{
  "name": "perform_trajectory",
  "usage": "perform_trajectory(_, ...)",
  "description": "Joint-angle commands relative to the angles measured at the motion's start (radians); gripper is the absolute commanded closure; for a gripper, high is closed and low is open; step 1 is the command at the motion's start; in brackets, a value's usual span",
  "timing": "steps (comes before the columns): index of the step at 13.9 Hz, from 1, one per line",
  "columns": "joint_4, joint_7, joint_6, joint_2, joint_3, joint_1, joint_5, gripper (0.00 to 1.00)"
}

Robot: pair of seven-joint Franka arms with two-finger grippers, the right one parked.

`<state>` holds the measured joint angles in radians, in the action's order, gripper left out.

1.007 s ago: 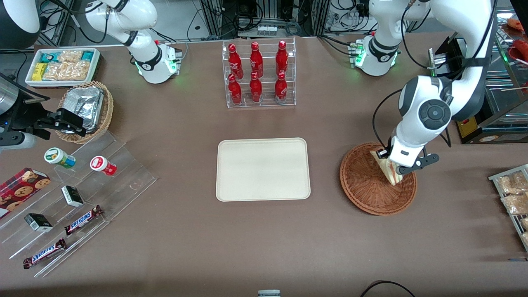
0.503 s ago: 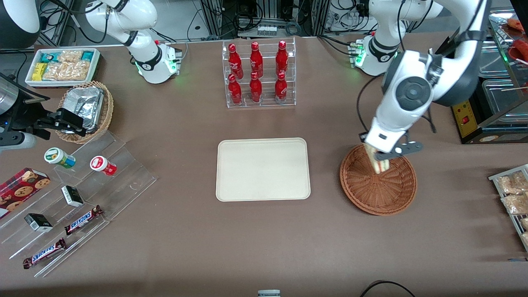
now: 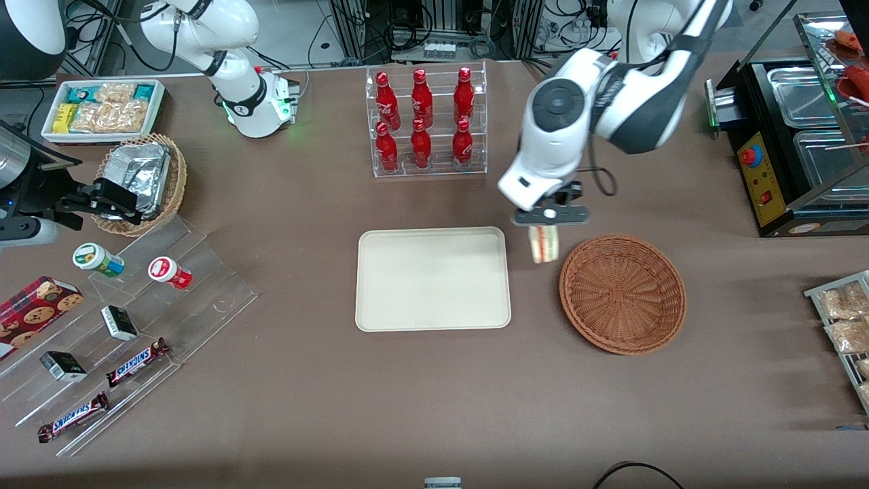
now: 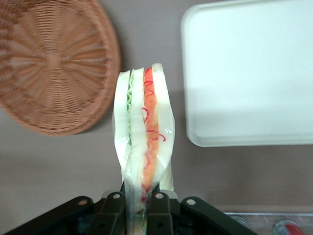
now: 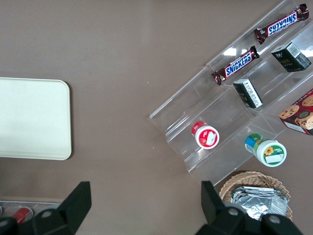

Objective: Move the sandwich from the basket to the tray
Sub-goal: 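Lift the sandwich and carry it toward the cream tray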

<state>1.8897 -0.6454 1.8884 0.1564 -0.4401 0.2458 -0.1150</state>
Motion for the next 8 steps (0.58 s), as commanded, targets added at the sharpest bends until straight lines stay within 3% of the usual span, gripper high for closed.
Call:
perform_trajectory(1,-0.060,0.003,0.058,0.093,0.003,0.059,0.000,1.00)
perform_trajectory(8,-0.142,0.043,0.150,0.251,-0.014,0.086,-0.006,1.00)
